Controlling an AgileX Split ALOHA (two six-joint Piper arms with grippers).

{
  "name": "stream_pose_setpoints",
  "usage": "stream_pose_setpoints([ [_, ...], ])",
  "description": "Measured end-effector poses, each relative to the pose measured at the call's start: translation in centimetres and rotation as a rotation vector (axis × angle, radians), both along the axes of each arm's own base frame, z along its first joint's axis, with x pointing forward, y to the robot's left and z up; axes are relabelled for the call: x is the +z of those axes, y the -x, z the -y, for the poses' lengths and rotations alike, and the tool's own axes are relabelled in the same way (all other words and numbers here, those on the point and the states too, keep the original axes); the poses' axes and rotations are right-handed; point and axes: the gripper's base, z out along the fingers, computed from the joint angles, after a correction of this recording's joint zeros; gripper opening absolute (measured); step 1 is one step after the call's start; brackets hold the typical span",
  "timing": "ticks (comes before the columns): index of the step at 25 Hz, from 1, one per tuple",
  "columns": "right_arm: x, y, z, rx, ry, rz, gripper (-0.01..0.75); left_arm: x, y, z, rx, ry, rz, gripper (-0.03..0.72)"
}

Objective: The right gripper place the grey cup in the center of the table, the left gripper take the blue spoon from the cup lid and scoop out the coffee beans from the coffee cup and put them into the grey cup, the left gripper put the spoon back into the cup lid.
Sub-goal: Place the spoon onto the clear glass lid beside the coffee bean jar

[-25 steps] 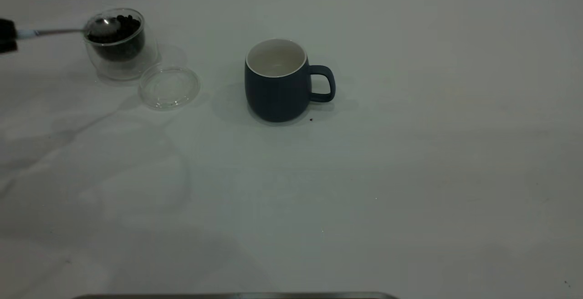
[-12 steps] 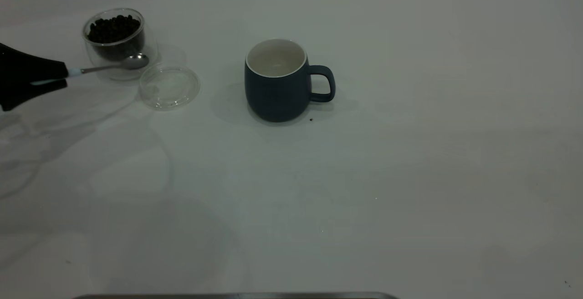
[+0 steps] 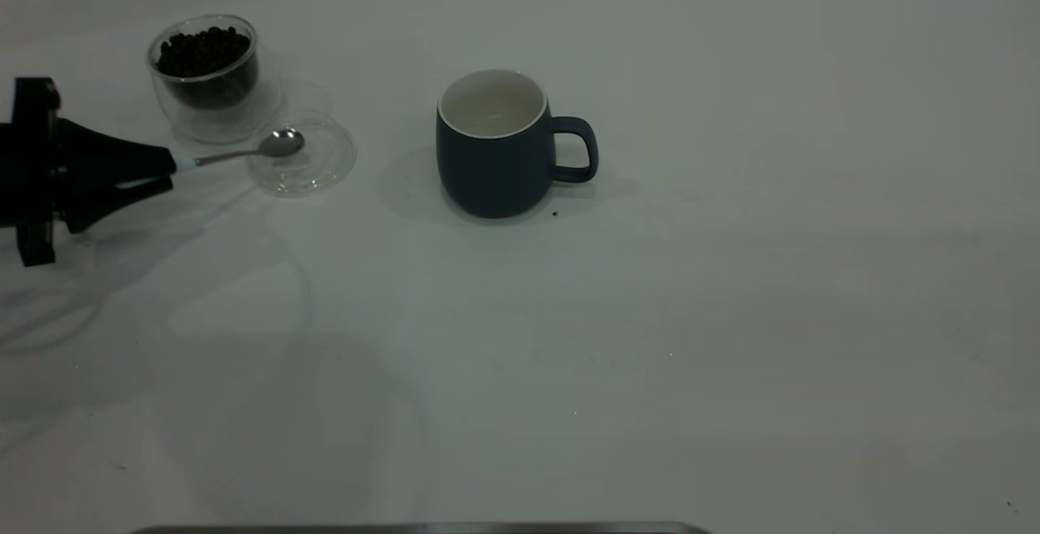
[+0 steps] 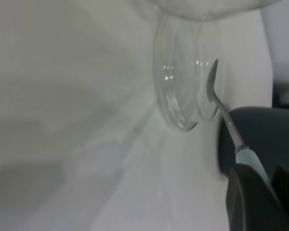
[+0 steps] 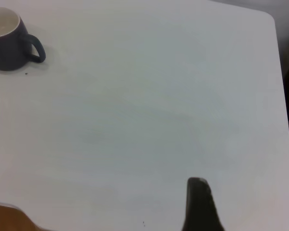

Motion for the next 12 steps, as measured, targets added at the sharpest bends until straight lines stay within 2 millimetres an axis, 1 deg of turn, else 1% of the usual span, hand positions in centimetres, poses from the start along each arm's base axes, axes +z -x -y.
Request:
stream_pose_setpoints([
  [5, 0.0, 0.0, 0.0, 0.0, 0.0, 0.0, 0.459, -0.22, 0.0, 0.46, -0.025, -0.019, 0.013, 0.122],
  [12, 0.0, 0.0, 0.0, 0.0, 0.0, 0.0, 0.459, -0.45, 0.03, 0.37, -0.026, -0.044, 0.007, 0.122],
])
